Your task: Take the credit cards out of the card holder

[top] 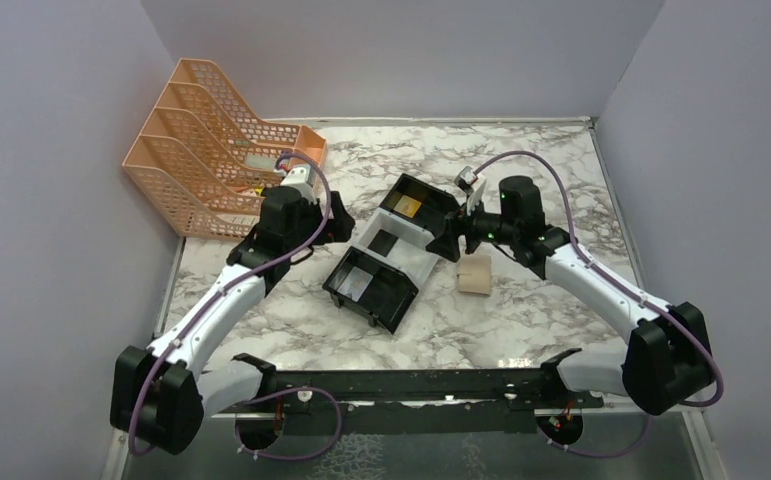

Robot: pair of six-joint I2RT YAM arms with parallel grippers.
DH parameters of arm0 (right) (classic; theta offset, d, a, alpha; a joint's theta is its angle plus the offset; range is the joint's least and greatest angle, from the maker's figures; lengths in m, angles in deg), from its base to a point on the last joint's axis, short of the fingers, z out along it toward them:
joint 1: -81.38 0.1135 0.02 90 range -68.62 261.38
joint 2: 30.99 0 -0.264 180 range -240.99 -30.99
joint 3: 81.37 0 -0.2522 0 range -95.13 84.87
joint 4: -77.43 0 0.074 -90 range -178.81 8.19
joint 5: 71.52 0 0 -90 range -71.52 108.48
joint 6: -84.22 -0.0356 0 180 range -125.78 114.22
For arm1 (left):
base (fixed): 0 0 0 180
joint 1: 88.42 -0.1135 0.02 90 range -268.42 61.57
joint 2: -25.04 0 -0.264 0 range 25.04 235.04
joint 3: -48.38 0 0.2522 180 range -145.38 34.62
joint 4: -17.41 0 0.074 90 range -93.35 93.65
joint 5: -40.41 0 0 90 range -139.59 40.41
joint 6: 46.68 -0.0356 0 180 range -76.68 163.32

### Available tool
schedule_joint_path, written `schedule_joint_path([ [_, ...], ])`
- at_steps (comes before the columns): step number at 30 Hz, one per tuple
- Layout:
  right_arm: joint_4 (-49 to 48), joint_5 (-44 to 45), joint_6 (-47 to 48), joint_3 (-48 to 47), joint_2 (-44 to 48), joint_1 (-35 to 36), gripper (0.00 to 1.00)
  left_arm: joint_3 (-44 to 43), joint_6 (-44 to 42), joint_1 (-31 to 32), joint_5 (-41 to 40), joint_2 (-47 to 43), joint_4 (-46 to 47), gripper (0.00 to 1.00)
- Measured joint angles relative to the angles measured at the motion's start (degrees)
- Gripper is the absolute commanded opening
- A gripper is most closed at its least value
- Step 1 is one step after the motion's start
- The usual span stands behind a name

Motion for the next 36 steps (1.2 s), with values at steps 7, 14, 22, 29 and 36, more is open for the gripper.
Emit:
schedule_joint_path([
  [7,-2.43,3.23,3.41,0.37,-0.98,7.63,0.63,7.19,1.42,0.0,-2.75,-12.46,0.48,0.99],
  [14,-1.07,4.0,5.84,-2.8,-8.81,11.91,0.63,8.39,1.75,0.0,-6.47,-18.36,-0.85,0.99],
  [22,0.42,7.63,6.6,-8.5,-15.37,18.43,0.57,8.46,1.77,0.0,-10.36,-21.29,-1.9,0.99],
  [29,2.36,13.16,6.51,-10.82,-19.12,18.51,0.52,8.46,1.77,0.0,-12.02,-21.88,-3.74,0.99],
  [36,4.13,15.04,5.79,-14.34,-23.23,19.17,0.37,8.46,1.88,0.0,-13.75,-23.04,-5.03,0.99],
])
